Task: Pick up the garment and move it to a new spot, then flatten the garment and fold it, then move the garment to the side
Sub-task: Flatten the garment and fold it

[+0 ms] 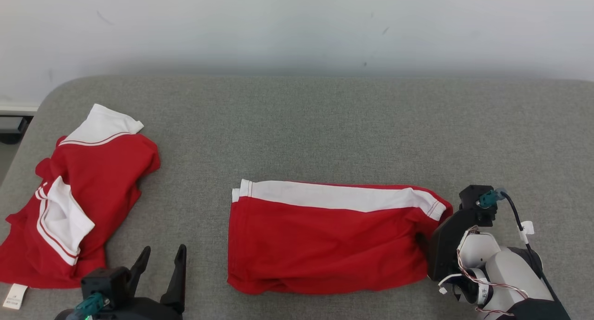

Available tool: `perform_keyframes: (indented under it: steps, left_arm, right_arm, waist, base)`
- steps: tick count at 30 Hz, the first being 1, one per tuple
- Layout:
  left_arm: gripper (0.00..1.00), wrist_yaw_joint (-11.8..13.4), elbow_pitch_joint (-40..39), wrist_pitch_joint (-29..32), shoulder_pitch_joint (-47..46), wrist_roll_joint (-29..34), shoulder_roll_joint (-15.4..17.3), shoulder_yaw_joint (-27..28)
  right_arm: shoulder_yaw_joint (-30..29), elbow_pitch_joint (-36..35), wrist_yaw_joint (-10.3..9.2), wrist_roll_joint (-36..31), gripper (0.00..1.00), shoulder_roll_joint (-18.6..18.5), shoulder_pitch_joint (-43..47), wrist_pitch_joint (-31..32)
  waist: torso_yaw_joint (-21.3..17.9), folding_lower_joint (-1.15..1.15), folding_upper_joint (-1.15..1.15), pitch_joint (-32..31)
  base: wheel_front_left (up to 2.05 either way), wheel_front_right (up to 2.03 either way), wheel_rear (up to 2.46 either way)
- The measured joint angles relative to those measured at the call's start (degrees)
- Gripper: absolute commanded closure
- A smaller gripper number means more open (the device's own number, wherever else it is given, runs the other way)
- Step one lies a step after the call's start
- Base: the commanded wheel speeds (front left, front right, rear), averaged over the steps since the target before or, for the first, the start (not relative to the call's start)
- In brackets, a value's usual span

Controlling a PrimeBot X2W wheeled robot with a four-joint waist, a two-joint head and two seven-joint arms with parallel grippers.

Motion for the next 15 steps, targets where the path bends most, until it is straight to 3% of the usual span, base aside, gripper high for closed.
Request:
perform_keyframes:
  steps: [15]
  left_arm:
    - [0.00, -0.78, 0.33, 0.10, 0.12, 0.04, -0.33, -1.82]
  right_arm:
    - [0.23, 2.35, -1.69, 0.44, 0.00, 0.01, -3.54, 10.24]
  waist:
    - [0.89, -0.01, 0.00, -1.72]
  base:
    - [0.00, 0.00, 0.00]
